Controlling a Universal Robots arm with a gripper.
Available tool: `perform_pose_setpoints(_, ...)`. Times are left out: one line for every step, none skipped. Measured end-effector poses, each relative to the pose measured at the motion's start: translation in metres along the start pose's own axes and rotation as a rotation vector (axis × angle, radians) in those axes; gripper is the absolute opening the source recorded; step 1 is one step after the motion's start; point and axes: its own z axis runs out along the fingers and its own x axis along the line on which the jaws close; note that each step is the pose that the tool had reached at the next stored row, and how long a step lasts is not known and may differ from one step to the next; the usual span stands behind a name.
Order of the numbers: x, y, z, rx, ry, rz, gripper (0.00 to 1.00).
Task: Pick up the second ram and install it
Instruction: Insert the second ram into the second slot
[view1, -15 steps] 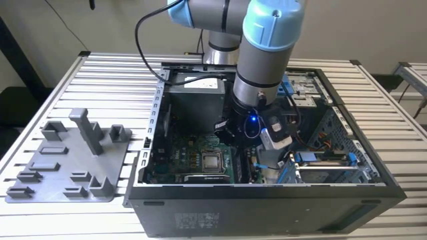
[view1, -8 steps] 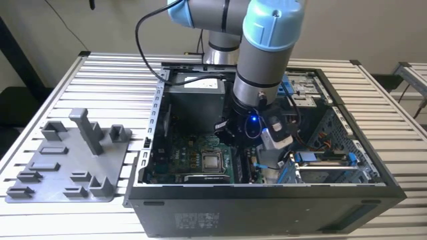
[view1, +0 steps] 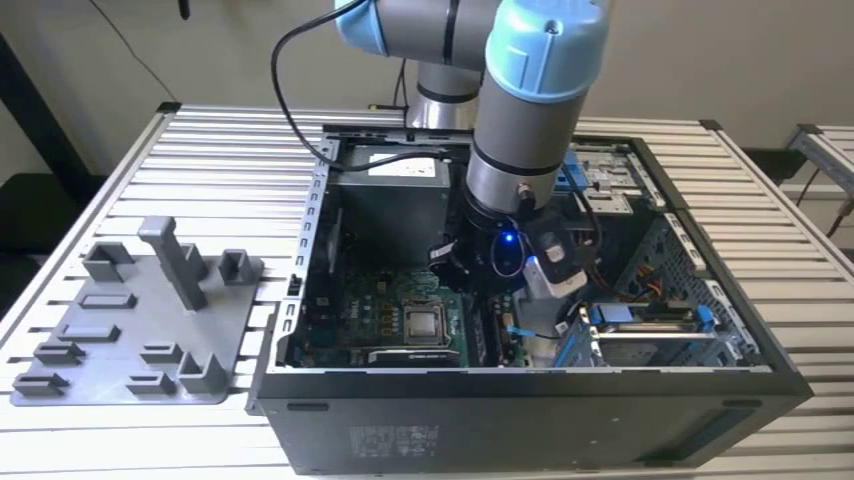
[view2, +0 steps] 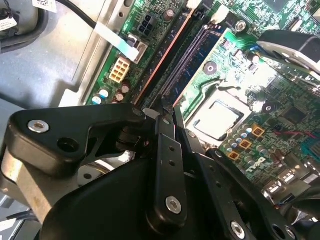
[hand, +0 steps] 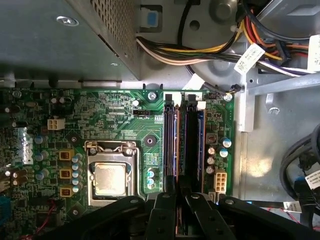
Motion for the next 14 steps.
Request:
perform_pose_setpoints(0.0,0.0,0.0001,0.0,0.0,-0.002,0.14)
perform_pose_setpoints(0.0,0.0,0.0001,0.0,0.0,-0.002,0.14)
perform_pose_setpoints(0.0,0.0,0.0001,0.0,0.0,-0.003,0.14)
perform_pose_setpoints(0.0,0.0,0.0001,0.0,0.0,-0.003,0.14)
perform_pose_setpoints(0.0,0.0,0.0002,0.0,0.0,-0.004,0.14)
perform_pose_setpoints(0.0,0.0,0.0002,0.0,0.0,-0.005,0.14)
perform_pose_setpoints(0.0,0.0,0.0002,0.0,0.0,-0.005,0.14)
perform_pose_setpoints(0.0,0.0001,0.0002,0.0,0.0,-0.005,0.14)
perform_pose_setpoints(0.0,0.0,0.0002,0.0,0.0,-0.005,0.14)
perform_pose_setpoints(0.0,0.0,0.0003,0.0,0.0,-0.005,0.14)
perform_pose_setpoints(0.0,0.0001,0.0005,-0.0001,0.0,-0.005,0.14)
perform_pose_setpoints(0.0,0.0001,0.0006,-0.0001,0.0,-0.005,0.14)
perform_pose_setpoints(0.0,0.0001,0.0008,-0.0001,0.0,-0.005,0.14)
perform_pose_setpoints(0.0,0.0001,0.001,-0.0002,0.0,-0.005,0.14)
